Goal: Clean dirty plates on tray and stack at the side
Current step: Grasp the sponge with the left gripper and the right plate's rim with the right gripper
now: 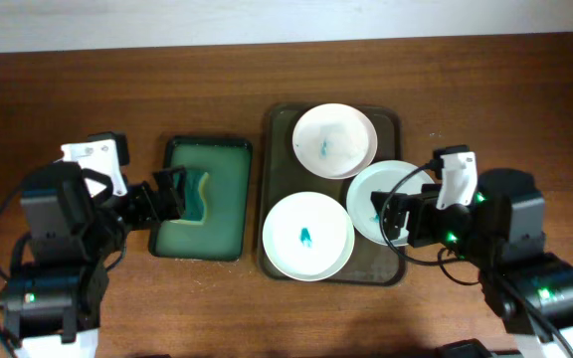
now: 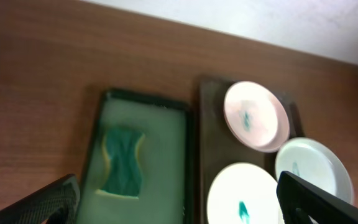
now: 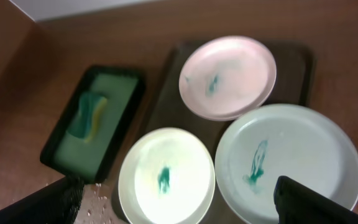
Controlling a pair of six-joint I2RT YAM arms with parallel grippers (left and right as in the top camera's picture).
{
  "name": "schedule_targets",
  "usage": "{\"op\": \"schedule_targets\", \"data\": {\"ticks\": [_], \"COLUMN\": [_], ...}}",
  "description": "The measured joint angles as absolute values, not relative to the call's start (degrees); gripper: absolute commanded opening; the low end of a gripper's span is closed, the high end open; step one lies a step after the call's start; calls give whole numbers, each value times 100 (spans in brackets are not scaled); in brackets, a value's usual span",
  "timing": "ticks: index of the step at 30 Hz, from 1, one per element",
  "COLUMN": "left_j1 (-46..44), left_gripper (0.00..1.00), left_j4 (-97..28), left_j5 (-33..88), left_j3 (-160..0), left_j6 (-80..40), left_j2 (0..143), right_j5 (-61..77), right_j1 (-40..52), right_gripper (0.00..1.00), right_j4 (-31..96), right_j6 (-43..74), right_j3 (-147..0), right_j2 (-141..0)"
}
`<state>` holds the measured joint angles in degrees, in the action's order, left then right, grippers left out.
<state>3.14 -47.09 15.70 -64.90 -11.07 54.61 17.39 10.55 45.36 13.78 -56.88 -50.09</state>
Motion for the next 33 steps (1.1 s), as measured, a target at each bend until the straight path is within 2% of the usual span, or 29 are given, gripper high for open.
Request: {"op": "schedule_targets", "data": {"ticks": [1,2,3,5,9,10,11,12,13,16,17,20,22,24,25,28,29,30,33], "left_j1": [314,314,314,237,-342,-475,-558,-637,-681,-705,-707,-703,-722,-722,-722,-722,-722,-722,-705], "left_gripper": [97,87,84,69,61,51,42,22,2,0,6,54,59,58,54,26,8,0,0], "left_j4": [-4805,-4969,-5166,-5533,-5009,-4810,-4617,-4333,-4222,-3988,-4097,-5380,-5721,-5708,-5599,-4954,-4722,-4602,-4648], "left_j5": [1647,1719,1745,1581,945,766,580,325,104,-231,-233,36,143,-95,-228,-349,-237,-152,-19], "left_j3": [-6528,-6576,-6595,-6617,-6632,-6624,-6622,-6624,-6624,-6657,-6716,-7417,-7964,-8009,-7970,-7577,-7354,-7273,-7271], "left_j6": [-1090,-1068,-1050,-1007,-1004,-1002,-1002,-993,-1015,-1055,-1052,-1070,-1061,-1055,-1052,-1074,-1103,-1118,-1138], "left_j2": [5577,5793,6055,6919,8871,9487,9841,10184,10418,10722,10733,10792,10790,10792,10798,10879,10954,11034,11107], "right_j5": [1772,1793,1809,1815,1817,1820,1833,1835,1835,1712,1658,1555,1509,1487,1476,1485,1487,1487,1691], "right_j1": [1055,1055,1055,1055,1055,1055,1055,1055,1055,1052,1052,631,8,-462,-642,-711,-711,-711,-711], "right_gripper": [98,98,98,98,99,98,93,81,75,65,64,61,61,62,62,63,63,63,62], "right_j4": [4615,4718,4768,4805,4842,4888,4960,5013,5074,5190,5190,5231,5404,5680,5745,5837,5837,5837,5830], "right_j6": [1380,1378,1380,1398,1398,1398,1400,1385,1406,1463,1457,1474,1522,1522,1500,1448,1402,1315,952], "right_j3": [-5695,-5701,-5701,-5701,-5701,-5704,-5701,-5701,-5701,-5704,-5704,-5704,-5704,-5706,-5706,-5706,-5706,-5706,-5712], "right_j2": [-5164,-5354,-5489,-5900,-6123,-6132,-6134,-6134,-6136,-6136,-6136,-6136,-6136,-6136,-6136,-6141,-6154,-6208,-6685]}}
